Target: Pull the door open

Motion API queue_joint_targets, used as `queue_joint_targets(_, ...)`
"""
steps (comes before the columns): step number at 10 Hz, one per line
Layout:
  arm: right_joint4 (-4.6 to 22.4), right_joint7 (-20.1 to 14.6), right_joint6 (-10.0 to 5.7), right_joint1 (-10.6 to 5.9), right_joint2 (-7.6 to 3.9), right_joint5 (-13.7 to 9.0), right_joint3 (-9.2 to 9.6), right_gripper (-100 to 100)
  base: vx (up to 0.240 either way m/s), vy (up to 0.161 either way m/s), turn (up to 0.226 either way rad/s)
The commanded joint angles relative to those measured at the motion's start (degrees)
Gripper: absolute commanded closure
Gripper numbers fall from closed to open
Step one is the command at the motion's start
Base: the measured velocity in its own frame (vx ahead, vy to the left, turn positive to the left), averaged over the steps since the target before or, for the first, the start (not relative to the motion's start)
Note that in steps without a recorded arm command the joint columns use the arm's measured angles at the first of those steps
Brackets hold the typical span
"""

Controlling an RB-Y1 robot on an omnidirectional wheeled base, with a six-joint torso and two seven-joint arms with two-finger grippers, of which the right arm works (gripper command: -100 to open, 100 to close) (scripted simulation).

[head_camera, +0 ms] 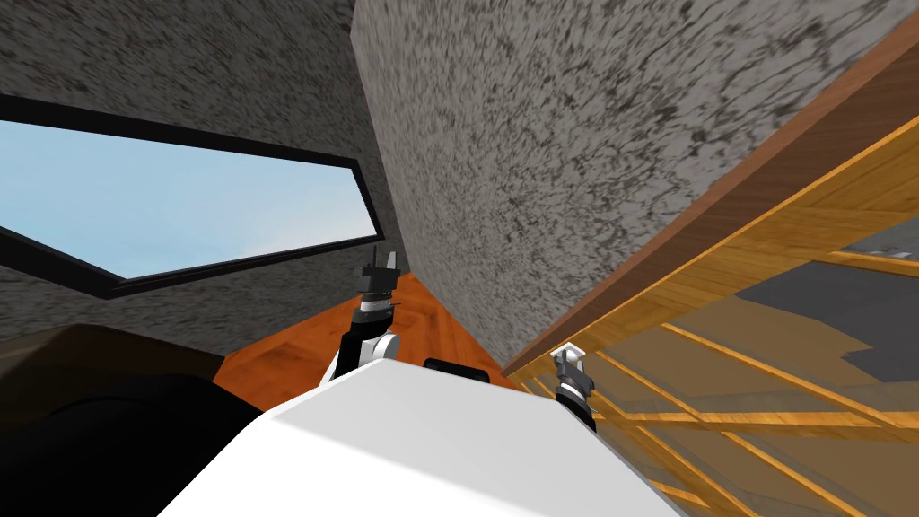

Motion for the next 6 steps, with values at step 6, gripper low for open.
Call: queue_joint_targets(6,-2.3,-2.7,-0.32,1.12,-1.90,2.4,4.27,100,-0.195,0.013,0.060)
